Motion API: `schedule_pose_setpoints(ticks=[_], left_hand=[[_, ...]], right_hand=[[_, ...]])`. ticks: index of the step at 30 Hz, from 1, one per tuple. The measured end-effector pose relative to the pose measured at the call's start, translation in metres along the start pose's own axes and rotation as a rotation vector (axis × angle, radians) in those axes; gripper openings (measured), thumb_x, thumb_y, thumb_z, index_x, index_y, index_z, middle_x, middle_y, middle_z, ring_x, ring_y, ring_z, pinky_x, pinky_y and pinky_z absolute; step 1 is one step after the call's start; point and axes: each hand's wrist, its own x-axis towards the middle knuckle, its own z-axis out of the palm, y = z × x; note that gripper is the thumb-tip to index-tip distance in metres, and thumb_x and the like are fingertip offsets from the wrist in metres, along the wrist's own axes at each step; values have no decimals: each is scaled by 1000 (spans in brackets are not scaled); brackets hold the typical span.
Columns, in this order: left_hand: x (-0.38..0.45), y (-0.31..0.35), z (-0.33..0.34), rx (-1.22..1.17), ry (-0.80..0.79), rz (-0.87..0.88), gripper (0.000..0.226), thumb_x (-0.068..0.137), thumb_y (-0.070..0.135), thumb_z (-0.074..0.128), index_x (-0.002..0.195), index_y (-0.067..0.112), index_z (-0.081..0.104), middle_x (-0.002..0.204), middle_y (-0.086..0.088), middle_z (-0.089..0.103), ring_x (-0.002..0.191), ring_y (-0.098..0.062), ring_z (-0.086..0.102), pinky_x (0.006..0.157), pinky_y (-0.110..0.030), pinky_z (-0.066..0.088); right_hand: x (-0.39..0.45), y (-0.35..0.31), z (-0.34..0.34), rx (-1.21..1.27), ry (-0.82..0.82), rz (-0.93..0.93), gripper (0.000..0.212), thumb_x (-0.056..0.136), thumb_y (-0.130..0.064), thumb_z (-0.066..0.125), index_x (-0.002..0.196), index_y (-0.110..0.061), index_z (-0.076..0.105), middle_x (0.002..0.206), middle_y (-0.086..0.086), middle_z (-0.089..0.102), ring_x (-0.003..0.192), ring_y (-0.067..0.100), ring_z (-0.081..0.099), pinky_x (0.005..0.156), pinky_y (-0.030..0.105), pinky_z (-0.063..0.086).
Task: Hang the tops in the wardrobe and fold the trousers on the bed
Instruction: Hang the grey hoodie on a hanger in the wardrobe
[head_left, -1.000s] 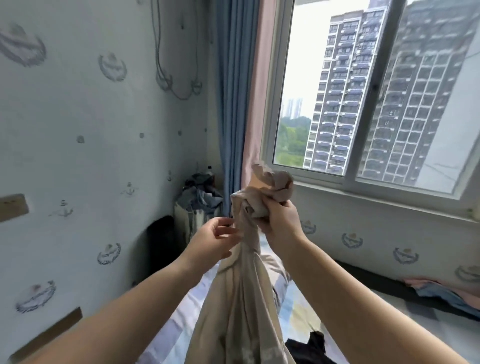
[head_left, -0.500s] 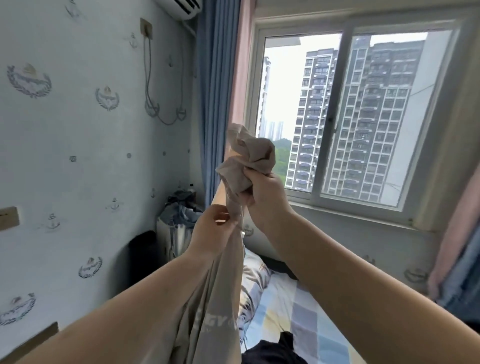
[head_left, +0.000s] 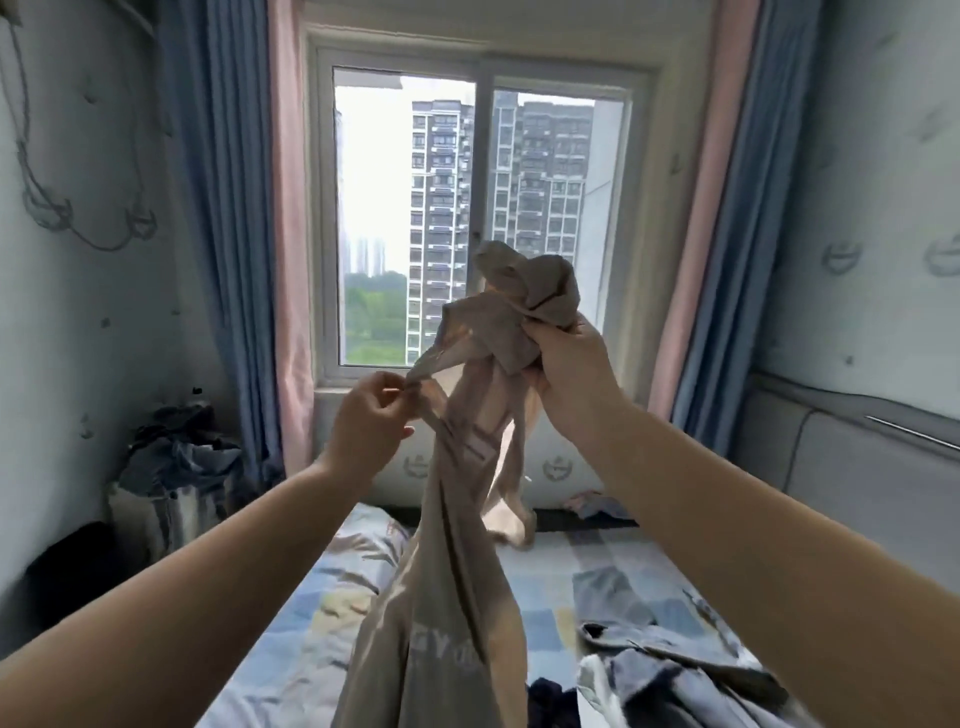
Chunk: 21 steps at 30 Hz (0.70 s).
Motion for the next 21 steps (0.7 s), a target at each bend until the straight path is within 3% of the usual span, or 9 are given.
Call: schedule_pose_setpoints(ticks=[5,8,11,14,16,18,21], left_hand=[[6,14,28,-226,-226,-128,15,100,7,44,87,13,50,77,-8,60,61,-16,63,54,-28,57],[-1,15,53,-225,-292,-93,16,100,12,46,85,16,50,72,-4,55,49,-5,55,44,-20,50],[-19,12,82,-138,-416,63,20,96,23,55,81,10,53,67,-3,49,54,-11,46,46,-23,40],[-42,13,111,153,-651,291,29,82,34,71,76,10,56,63,2,48,58,-13,41,55,-28,34],[-57,16,128,344,-788,385,27,76,33,78,69,17,57,60,8,49,58,-11,43,54,-21,36],[-71,20,147,428,-905,390,31,79,31,75,59,23,52,56,11,48,57,-10,45,49,-13,34],[-95,21,177,374,-1081,313,30,84,32,69,58,25,56,56,11,52,54,-6,49,50,-14,40]], right_hand=[[-22,-23,-16,-150,180,-92,12,83,-7,61,87,-17,65,74,4,64,71,19,60,64,33,49],[-37,-38,-29,-237,293,-165,10,81,-7,61,83,-16,65,79,10,63,76,24,60,69,38,48],[-57,-56,-50,-357,475,-244,8,87,-7,59,93,-12,62,86,11,64,77,20,65,70,34,53],[-82,-77,-72,-496,623,-275,15,87,-12,61,102,-8,61,103,17,67,97,31,65,88,47,53],[-100,-89,-83,-516,679,-285,11,86,-11,61,97,-8,60,106,20,65,102,35,62,92,53,50],[-120,-99,-95,-539,734,-289,5,87,-10,62,87,-13,58,102,19,65,101,35,62,93,53,49],[-154,-119,-115,-571,842,-315,10,88,-11,61,82,-17,56,95,13,63,93,27,61,93,49,48]])
